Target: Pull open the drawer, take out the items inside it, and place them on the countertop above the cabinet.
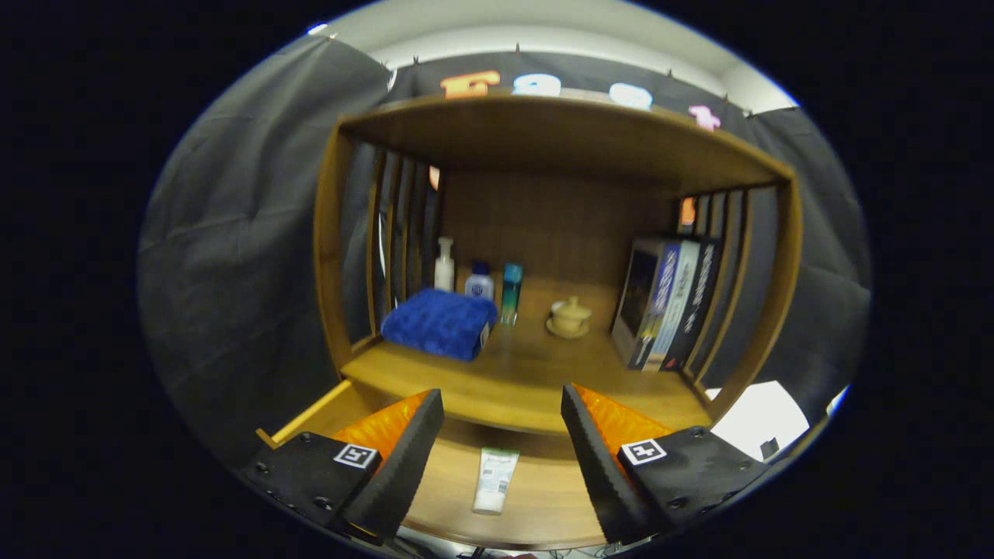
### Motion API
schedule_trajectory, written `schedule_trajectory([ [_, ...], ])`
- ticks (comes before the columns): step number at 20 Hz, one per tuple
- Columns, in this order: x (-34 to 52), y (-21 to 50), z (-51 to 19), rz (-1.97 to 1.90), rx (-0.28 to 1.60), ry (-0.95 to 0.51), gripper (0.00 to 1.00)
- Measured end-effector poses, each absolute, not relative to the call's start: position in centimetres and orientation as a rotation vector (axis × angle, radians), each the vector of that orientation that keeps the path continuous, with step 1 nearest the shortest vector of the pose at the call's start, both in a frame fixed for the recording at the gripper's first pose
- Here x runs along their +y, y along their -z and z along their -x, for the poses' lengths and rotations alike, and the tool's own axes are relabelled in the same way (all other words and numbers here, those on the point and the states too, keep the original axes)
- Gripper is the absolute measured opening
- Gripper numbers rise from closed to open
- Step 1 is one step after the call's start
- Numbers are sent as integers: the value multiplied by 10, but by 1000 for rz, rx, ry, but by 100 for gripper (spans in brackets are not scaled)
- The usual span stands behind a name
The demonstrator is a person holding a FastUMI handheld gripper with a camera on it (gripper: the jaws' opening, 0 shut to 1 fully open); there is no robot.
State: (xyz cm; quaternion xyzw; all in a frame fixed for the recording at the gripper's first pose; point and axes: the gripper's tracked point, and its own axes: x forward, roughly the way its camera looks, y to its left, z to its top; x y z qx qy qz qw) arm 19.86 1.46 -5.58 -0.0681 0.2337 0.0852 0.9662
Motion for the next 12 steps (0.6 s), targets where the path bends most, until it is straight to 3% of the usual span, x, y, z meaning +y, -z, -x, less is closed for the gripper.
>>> schedule_trajectory([
  [6, 9, 179, -196, 96, 938, -161, 99],
  [12, 2, 229, -179, 120, 1157, -135, 93],
])
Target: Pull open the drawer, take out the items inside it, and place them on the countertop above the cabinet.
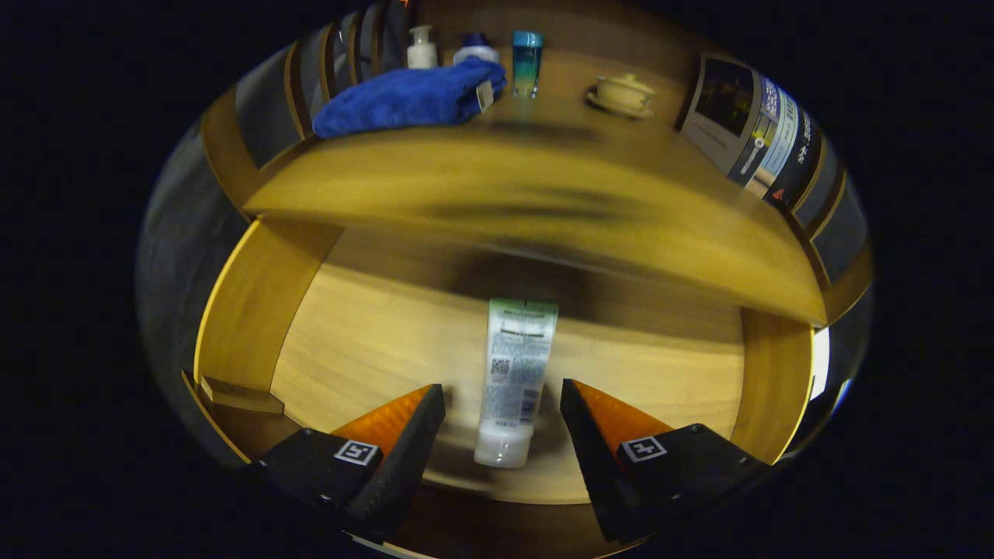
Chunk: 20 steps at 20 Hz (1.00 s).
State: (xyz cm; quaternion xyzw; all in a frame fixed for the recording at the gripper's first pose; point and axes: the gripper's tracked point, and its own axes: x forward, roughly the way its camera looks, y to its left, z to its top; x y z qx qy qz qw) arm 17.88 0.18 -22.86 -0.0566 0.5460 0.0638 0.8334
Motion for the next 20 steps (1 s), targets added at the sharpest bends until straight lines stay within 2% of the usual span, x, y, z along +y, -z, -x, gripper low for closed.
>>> schedule_trajectory([
  [10, -10, 252, -171, 112, 1258, -114, 72],
  [12, -17, 247, -175, 95, 1244, -102, 51],
  [14, -21, 234, -177, 69, 1210, -105, 42],
  [20, -19, 157, -169, 35, 1100, -186, 41],
])
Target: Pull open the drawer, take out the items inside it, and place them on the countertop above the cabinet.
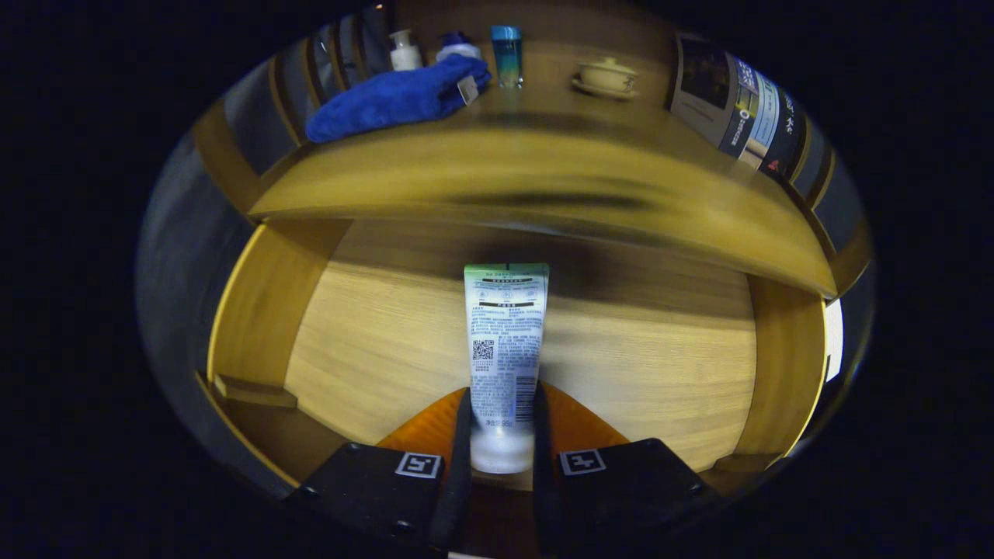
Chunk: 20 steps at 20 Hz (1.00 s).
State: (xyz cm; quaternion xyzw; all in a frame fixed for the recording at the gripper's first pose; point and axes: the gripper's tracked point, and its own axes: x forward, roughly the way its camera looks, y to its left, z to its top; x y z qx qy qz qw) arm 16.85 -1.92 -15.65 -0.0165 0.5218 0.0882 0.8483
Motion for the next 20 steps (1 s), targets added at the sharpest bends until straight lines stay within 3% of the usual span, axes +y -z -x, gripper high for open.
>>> schedule_trajectory([
  [8, -21, 52, -151, 17, 832, -274, 41],
  [16, -28, -3, -256, -22, 558, -207, 41],
  [20, -34, -1, -294, 7, 538, -171, 41],
])
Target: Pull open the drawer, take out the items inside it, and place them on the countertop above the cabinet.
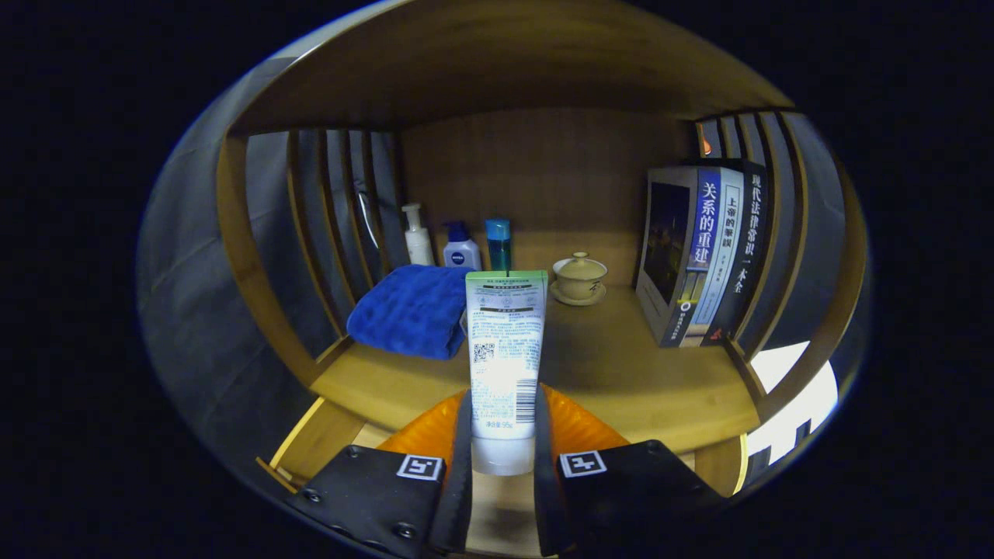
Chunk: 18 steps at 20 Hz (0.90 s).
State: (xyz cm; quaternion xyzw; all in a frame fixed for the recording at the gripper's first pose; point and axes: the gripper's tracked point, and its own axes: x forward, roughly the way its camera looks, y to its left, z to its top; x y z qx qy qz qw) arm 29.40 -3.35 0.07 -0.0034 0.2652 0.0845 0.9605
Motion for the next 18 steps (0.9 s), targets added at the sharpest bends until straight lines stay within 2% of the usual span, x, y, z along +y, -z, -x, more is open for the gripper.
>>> schedule_trajectory([
  [6, -39, 30, -337, -108, 611, -93, 41],
  [12, -44, 62, -350, -198, 693, -22, 41],
  [18, -47, 73, -355, -189, 700, -11, 48],
])
